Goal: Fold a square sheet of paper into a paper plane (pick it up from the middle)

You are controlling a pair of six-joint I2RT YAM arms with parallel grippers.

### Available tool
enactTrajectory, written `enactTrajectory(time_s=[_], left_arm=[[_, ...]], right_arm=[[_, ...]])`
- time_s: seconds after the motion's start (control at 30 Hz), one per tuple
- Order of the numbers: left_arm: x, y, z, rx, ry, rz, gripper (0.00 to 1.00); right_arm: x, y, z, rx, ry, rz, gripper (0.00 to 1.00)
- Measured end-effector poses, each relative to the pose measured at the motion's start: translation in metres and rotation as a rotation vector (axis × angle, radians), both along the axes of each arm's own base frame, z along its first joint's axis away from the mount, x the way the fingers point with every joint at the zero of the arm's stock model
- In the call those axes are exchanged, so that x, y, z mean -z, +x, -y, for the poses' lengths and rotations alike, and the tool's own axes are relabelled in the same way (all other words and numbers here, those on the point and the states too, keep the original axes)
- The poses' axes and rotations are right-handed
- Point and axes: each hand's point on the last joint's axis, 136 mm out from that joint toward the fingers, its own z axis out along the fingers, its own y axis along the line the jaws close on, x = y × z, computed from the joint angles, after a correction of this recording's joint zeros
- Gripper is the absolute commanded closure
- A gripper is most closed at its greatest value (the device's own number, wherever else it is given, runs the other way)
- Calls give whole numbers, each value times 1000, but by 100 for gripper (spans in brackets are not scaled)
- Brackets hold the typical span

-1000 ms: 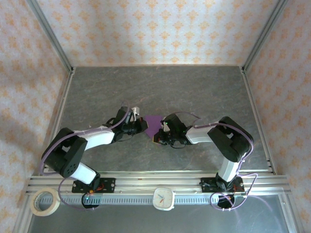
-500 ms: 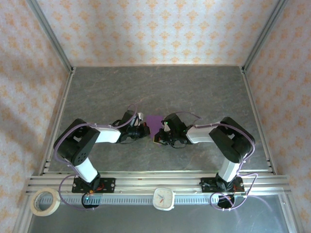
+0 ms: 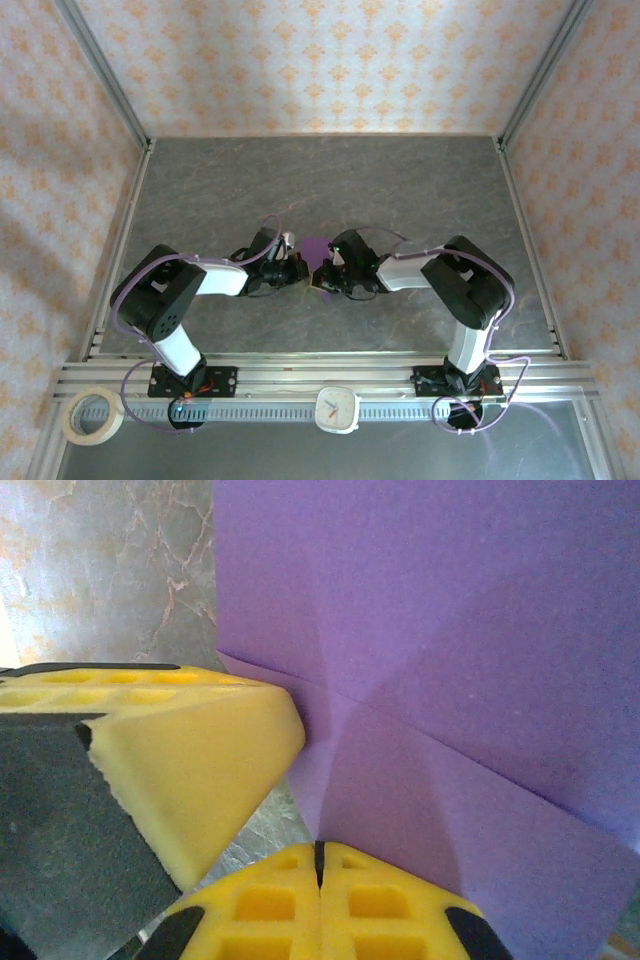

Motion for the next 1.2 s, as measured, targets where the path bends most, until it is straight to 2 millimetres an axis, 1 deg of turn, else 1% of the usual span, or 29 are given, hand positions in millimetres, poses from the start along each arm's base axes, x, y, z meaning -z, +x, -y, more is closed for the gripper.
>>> enactTrajectory(time_s=[0.07, 0.23, 0.3, 0.43, 0.47, 0.5, 0.57, 0.63, 0.73, 0.8, 0.87, 0.93, 1.0, 1.1, 1.13, 1.2], left_arm=[[0, 0, 0, 0, 0, 0, 100], [0, 0, 1, -13, -10, -12, 100], [0, -1, 1, -19, -14, -17, 100], [0, -1, 0, -55, -42, -20, 100], [0, -1, -2, -74, -51, -18, 100], [0, -2, -4, -90, -59, -18, 100], [-1, -4, -8, -131, -74, -23, 100], [-1, -7, -10, -170, -91, -28, 100], [-2, -14, -10, -227, -116, -34, 100], [-3, -22, -7, -243, -123, -43, 98], [-8, -26, -4, -252, -126, -36, 92], [-20, -24, -6, -263, -133, -5, 86], [-36, -19, -9, -268, -131, 44, 77], [-60, -8, -14, -263, -118, 109, 69], [-66, -4, -18, -266, -116, 128, 66], [-76, 6, -31, -278, -114, 162, 60]], right_arm=[[0, -8, 7, -18, -4, 14, 99], [2, -41, 34, -66, -12, 29, 99], [3, -47, 38, -79, -13, 38, 99], [2, -51, 44, -90, -32, 47, 98], [1, -51, 46, -87, -43, 50, 97], [1, -50, 49, -81, -59, 59, 94], [-2, -46, 56, -61, -96, 95, 93], [-8, -36, 63, -26, -135, 154, 91], [-22, -16, 74, 48, -182, 252, 90], [-32, -2, 80, 99, -198, 300, 83], [-38, 9, 84, 144, -210, 325, 76], [-41, 16, 87, 176, -216, 337, 71], [-42, 17, 87, 187, -209, 336, 68], [-47, 19, 82, 195, -173, 335, 63], [-49, 19, 79, 197, -156, 334, 62], [-56, 20, 72, 196, -109, 336, 59]])
